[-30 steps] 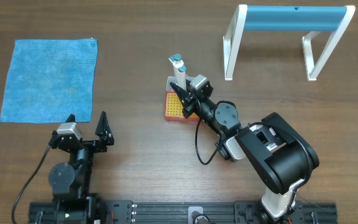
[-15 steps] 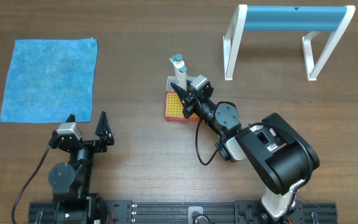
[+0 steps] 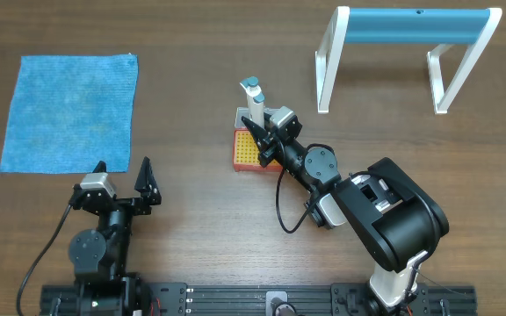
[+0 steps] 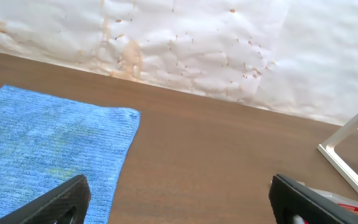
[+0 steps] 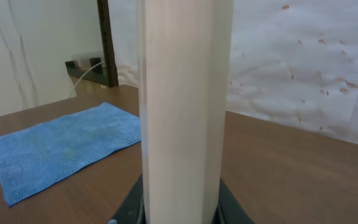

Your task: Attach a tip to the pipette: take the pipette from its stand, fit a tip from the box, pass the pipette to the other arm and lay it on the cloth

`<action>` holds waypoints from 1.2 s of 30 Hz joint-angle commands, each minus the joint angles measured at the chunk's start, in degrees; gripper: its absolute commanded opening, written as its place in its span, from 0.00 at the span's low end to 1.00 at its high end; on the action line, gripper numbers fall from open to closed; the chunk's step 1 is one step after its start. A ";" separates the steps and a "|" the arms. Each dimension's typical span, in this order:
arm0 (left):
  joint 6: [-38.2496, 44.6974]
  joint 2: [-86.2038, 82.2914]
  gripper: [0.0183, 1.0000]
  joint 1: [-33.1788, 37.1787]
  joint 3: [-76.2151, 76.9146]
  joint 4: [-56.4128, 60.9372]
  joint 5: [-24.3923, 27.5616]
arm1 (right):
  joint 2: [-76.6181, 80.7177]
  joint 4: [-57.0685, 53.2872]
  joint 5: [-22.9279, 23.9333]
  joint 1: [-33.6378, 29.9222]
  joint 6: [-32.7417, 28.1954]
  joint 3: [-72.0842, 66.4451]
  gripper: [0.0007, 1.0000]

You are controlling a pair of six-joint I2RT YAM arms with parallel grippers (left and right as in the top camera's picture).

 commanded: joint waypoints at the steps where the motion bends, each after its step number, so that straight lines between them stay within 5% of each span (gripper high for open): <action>1: 0.50 -0.42 0.93 -0.24 -0.09 -0.42 0.24 | 2.08 -3.61 -0.11 -0.09 -0.85 -1.81 0.08; 29: 0.50 -0.42 0.93 -0.24 -0.09 -0.42 0.24 | -16.48 -4.02 -0.15 -0.09 -2.38 1.75 0.08; 36: 0.50 -0.42 0.93 -0.24 -0.09 -0.42 0.24 | -32.35 -19.63 -1.05 -0.09 -2.34 1.75 0.08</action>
